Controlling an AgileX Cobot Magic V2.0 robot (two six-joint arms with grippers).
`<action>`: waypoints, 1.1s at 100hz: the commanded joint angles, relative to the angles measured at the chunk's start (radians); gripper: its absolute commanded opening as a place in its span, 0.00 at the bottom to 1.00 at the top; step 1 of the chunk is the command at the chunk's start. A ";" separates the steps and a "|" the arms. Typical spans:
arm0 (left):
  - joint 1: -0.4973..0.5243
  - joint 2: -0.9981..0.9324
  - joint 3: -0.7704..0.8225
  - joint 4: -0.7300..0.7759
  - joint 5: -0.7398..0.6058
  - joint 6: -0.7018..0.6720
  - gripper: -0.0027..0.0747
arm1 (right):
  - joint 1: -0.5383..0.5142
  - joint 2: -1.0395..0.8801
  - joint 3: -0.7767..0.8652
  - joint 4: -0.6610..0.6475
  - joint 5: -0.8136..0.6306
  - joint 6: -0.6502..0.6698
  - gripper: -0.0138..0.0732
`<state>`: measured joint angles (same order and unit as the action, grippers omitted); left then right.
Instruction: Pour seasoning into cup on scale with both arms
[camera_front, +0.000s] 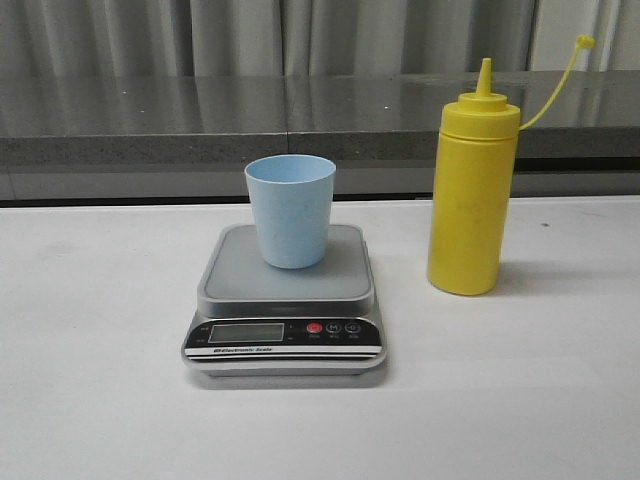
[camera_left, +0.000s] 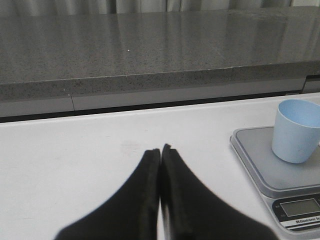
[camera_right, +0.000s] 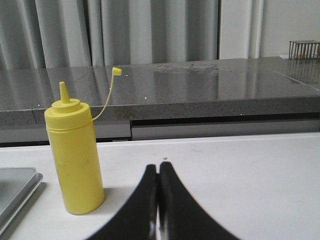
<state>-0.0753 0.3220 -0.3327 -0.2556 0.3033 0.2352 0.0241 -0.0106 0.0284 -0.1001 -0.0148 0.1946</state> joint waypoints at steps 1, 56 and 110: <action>0.004 0.005 -0.025 -0.017 -0.079 -0.005 0.01 | -0.006 -0.021 -0.018 0.002 -0.084 -0.004 0.08; 0.004 0.005 -0.025 -0.017 -0.079 -0.005 0.01 | -0.005 0.056 -0.128 -0.003 0.049 0.007 0.09; 0.004 0.005 -0.025 -0.017 -0.079 -0.005 0.01 | -0.004 0.667 -0.237 -0.085 -0.283 -0.001 0.12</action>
<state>-0.0753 0.3196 -0.3327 -0.2556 0.3033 0.2352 0.0241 0.5733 -0.1696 -0.1677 -0.1200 0.1954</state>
